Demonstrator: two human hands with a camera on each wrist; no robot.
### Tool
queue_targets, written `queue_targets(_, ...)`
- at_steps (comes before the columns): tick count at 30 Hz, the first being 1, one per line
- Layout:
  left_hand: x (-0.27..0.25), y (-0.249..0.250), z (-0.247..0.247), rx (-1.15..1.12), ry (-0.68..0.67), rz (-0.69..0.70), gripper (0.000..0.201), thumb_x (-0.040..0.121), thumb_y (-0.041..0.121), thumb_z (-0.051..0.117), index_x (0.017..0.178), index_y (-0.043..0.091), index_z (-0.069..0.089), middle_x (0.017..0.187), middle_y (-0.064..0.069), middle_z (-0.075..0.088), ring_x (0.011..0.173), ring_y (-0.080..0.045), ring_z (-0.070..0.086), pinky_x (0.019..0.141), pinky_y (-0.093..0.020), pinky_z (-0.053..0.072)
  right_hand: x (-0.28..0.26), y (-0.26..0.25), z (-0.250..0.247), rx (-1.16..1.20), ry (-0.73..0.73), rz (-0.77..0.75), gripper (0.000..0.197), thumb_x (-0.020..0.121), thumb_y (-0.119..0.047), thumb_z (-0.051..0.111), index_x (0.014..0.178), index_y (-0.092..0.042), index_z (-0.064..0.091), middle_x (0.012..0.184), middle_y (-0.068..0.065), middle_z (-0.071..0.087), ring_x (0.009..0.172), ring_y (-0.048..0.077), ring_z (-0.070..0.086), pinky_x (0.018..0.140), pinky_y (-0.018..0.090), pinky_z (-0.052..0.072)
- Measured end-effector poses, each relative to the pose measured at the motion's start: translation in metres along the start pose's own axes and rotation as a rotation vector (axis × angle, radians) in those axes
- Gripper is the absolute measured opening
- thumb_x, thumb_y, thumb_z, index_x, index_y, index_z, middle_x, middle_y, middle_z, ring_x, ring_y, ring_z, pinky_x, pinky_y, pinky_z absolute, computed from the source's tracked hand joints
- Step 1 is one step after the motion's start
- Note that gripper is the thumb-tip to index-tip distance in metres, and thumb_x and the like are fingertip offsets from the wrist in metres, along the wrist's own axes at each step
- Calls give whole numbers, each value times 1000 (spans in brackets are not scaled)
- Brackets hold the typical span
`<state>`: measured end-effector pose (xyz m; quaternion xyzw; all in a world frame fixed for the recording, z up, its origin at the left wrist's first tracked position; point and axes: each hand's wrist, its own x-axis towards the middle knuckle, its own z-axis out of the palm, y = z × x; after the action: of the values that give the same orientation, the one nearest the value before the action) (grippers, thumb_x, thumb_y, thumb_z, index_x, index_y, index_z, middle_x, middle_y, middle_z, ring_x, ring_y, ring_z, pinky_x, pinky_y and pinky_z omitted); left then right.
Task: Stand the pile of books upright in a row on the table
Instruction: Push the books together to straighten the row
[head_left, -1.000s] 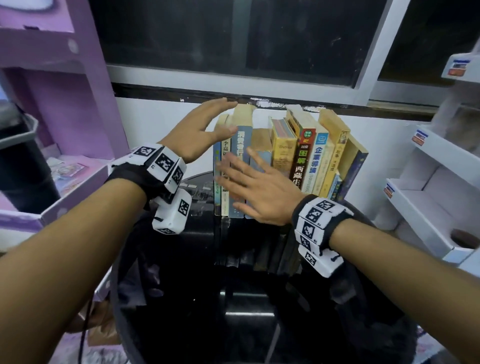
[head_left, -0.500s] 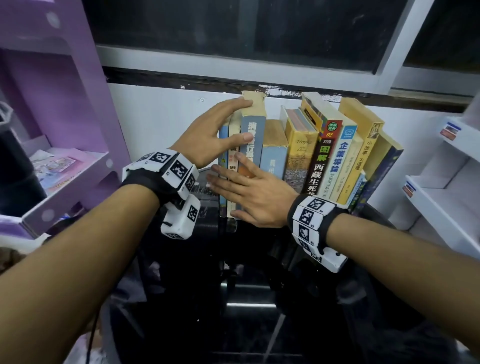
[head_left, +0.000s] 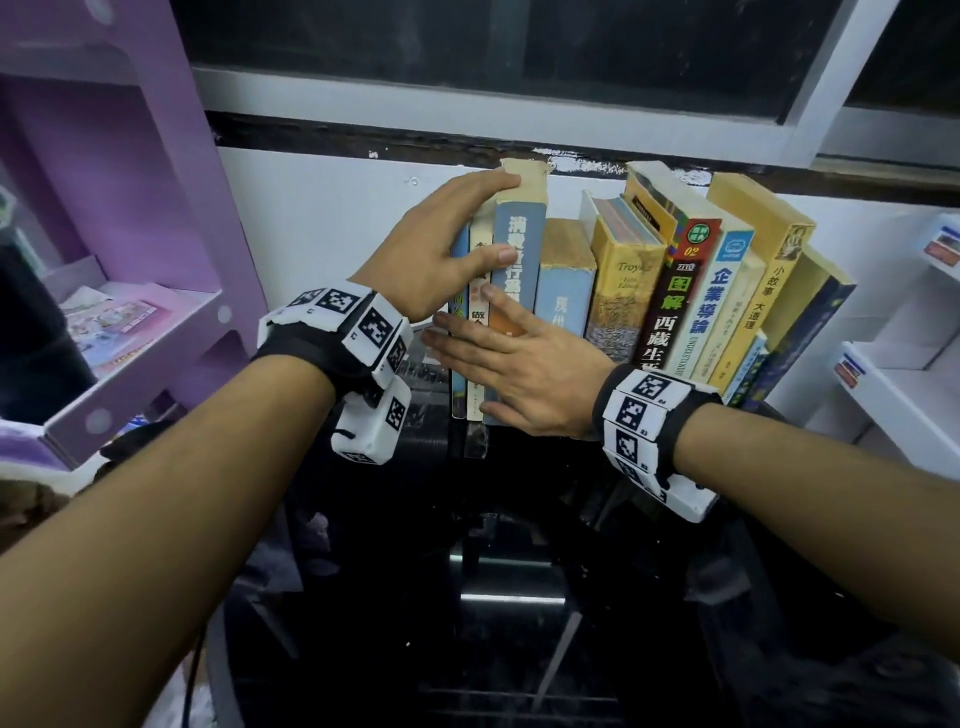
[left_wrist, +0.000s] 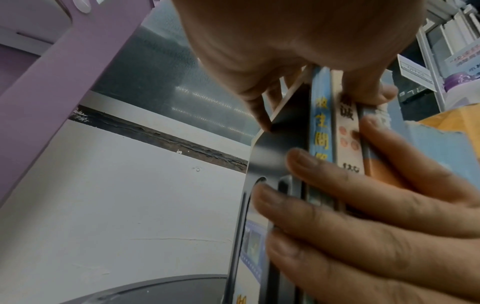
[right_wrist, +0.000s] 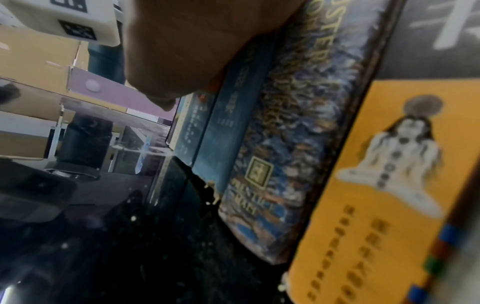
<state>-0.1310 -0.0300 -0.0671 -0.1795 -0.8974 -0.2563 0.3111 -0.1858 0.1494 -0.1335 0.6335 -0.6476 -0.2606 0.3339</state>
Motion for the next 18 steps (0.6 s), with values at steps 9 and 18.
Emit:
queue_targets(9, -4, -2, 4, 61, 15, -9, 58, 93, 43, 52, 144, 22, 37, 146, 3, 42, 133, -13, 39, 110, -33, 34, 1, -2, -1, 24, -16, 1, 72, 98, -47, 32, 155, -8, 14, 162, 10, 14, 151, 25, 5, 119, 56, -5)
queue_targets(18, 1, 3, -5, 88, -15, -3, 60, 89, 50, 55, 140, 20, 43, 146, 1, 43, 133, -12, 39, 106, -22, 29, -29, -3, -16, 95, 1, 23, 66, 100, -44, 31, 155, -10, 17, 162, 9, 13, 151, 26, 5, 120, 54, -1)
